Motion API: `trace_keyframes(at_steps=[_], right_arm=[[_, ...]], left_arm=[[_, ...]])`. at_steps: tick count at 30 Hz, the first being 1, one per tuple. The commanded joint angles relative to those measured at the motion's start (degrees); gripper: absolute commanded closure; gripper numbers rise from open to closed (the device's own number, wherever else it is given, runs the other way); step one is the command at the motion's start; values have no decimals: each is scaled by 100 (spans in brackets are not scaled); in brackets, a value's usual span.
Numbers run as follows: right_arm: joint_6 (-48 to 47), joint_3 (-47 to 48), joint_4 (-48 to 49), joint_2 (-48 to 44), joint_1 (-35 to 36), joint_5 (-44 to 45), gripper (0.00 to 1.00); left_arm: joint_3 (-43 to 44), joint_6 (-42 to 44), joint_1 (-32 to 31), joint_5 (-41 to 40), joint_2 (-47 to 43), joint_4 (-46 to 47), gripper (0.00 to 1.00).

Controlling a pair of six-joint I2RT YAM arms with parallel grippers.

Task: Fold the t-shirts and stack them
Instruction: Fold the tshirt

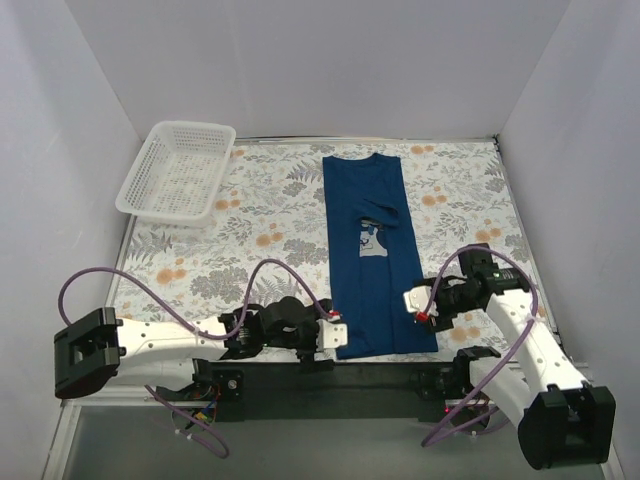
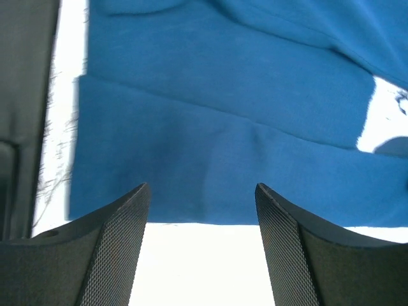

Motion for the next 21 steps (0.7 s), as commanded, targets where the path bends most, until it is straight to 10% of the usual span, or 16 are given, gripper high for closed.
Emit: trace_keyframes(at_steps=[1, 15, 21], right_arm=[[-1051, -414, -793, -603, 18, 106, 38], [-1218, -960, -916, -861, 54, 554, 46], [-1437, -846, -1100, -711, 54, 607, 46]], left_arm=[[-36, 384, -378, -329, 324, 503, 13], [342, 156, -1188, -1667, 1890, 1277, 34], [360, 147, -1188, -1509, 1793, 891, 59]])
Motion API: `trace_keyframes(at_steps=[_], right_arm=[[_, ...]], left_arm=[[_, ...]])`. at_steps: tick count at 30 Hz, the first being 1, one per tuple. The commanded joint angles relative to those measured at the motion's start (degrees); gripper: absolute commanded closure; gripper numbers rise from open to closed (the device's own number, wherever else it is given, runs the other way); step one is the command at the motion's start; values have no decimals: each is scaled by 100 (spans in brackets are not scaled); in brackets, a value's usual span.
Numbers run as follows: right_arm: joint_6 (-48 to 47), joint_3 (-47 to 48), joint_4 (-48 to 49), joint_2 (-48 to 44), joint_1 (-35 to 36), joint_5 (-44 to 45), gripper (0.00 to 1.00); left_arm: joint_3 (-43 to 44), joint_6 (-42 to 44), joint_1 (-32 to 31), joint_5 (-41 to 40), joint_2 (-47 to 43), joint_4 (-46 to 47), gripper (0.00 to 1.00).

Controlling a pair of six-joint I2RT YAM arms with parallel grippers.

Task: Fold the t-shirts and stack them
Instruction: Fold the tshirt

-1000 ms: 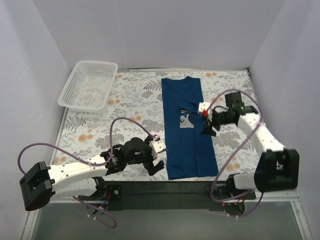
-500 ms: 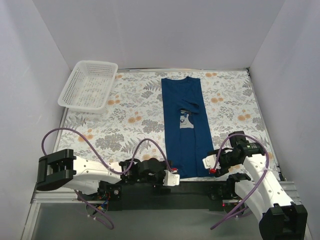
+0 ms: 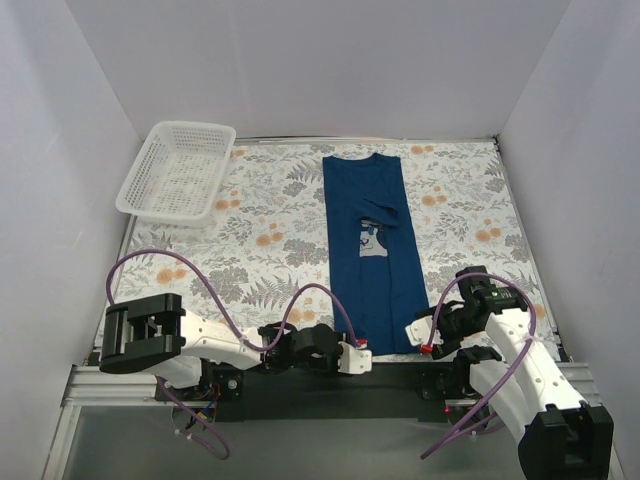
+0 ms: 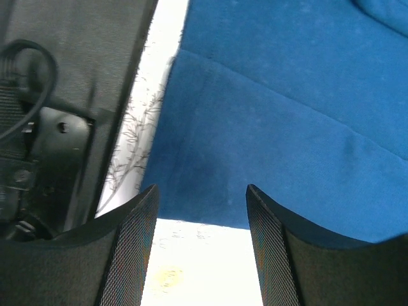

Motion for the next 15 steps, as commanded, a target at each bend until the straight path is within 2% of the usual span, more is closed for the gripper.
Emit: trace_keyframes(at_steps=[1, 2, 5, 8, 15], right_arm=[[-345, 124, -392, 150, 43, 67, 47], [-398, 177, -471, 194, 34, 67, 47], [-609, 371, -805, 291, 69, 119, 46], [-679, 503, -1008, 326, 139, 295, 45], [-355, 485, -991, 370, 429, 401, 43]], left_arm=[[43, 20, -29, -58, -168, -211, 61], [16, -6, -29, -32, -186, -263, 66], [-81, -76, -29, 48, -291, -351, 74], [-116, -112, -29, -92, -318, -361, 77], [-46, -120, -29, -233, -169, -308, 96]])
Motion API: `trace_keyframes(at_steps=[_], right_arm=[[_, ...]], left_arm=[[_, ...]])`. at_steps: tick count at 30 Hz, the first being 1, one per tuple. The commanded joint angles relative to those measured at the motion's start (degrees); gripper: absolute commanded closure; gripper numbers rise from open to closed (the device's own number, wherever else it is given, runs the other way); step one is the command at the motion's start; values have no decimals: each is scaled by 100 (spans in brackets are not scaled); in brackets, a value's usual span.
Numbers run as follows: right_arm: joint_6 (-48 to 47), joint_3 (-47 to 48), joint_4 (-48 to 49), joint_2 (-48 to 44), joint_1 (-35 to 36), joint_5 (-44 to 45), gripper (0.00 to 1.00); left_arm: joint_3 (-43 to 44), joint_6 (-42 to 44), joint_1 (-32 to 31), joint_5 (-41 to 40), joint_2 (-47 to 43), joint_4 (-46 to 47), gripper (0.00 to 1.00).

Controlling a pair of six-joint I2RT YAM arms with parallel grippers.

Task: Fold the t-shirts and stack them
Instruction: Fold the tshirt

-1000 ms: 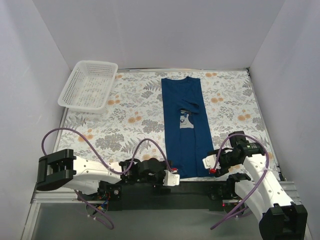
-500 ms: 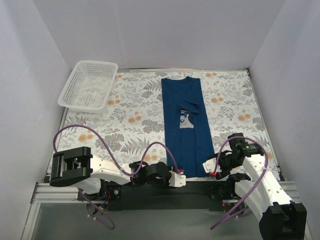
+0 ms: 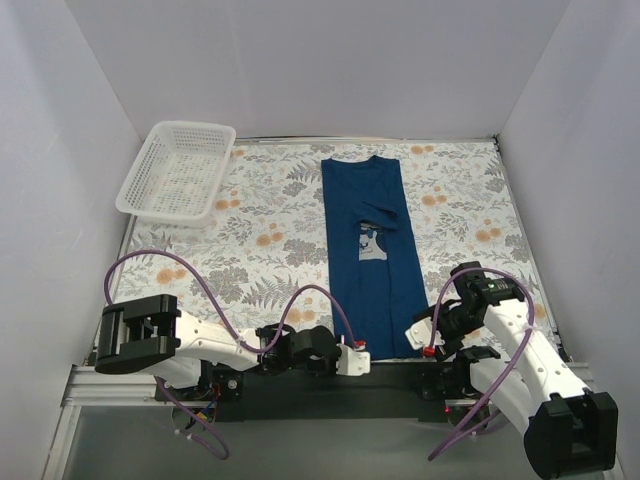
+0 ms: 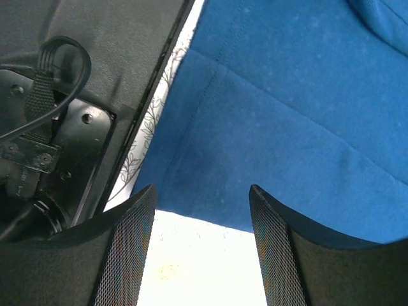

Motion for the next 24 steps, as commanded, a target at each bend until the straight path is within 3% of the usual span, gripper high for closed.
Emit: trace_keyframes(at_steps=[1, 12, 24], right_arm=[[152, 160, -507, 58, 254, 204, 43], [1997, 142, -69, 189, 1511, 740, 50], [4406, 89, 1320, 1041, 3682, 1839, 49]], left_arm=[[9, 15, 38, -264, -22, -124, 97], [193, -327, 38, -290, 13, -265, 97], [203, -644, 47, -563, -21, -256, 97]])
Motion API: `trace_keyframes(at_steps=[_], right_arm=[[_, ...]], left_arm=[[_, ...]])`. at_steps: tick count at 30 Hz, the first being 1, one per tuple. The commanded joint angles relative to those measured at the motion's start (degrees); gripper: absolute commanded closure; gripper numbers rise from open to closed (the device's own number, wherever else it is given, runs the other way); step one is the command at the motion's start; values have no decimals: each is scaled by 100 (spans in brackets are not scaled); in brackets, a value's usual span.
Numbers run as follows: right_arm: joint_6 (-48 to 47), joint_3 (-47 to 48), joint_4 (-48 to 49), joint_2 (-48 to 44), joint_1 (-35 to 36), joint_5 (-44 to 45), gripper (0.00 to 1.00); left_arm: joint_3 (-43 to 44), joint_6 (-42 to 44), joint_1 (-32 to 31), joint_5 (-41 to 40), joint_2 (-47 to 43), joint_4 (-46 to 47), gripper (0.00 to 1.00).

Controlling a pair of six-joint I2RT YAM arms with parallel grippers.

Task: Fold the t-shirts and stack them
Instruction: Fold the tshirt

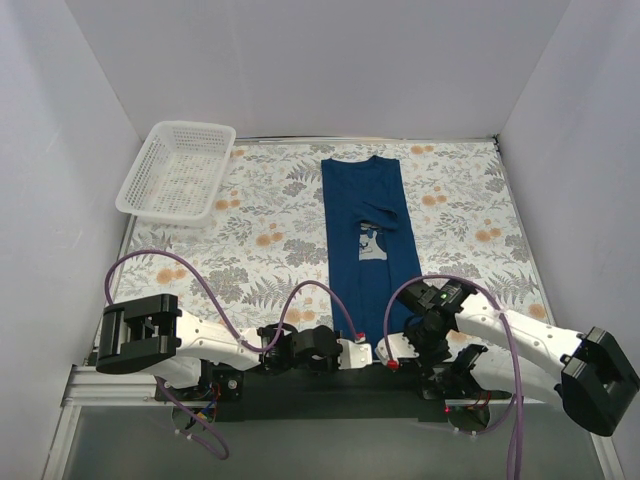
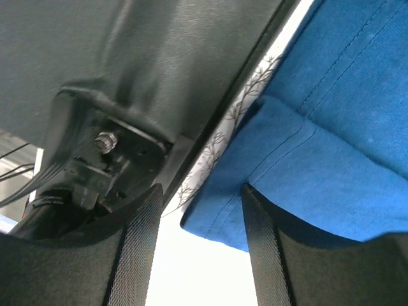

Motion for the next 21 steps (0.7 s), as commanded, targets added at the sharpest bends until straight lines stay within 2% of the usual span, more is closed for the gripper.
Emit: trace_keyframes(at_steps=[1, 5, 8, 12, 16, 21], right_arm=[[953, 96, 605, 329, 354, 486, 50], [1235, -140, 984, 550, 451, 723, 56], [1446, -220, 1186, 655, 460, 794, 68], [1587, -229, 1248, 559, 451, 794, 89], [1658, -81, 1213, 252, 303, 592, 94], [1193, 420, 625, -108, -171, -391, 99]], left_arm=[[63, -183, 41, -235, -65, -81, 97], [-77, -254, 41, -297, -215, 6, 97], [-157, -254, 41, -332, -338, 24, 98], [-280, -236, 41, -332, -461, 42, 98], [-307, -166, 41, -349, -575, 138, 100], [-184, 1, 49, -86, -654, 209, 100]])
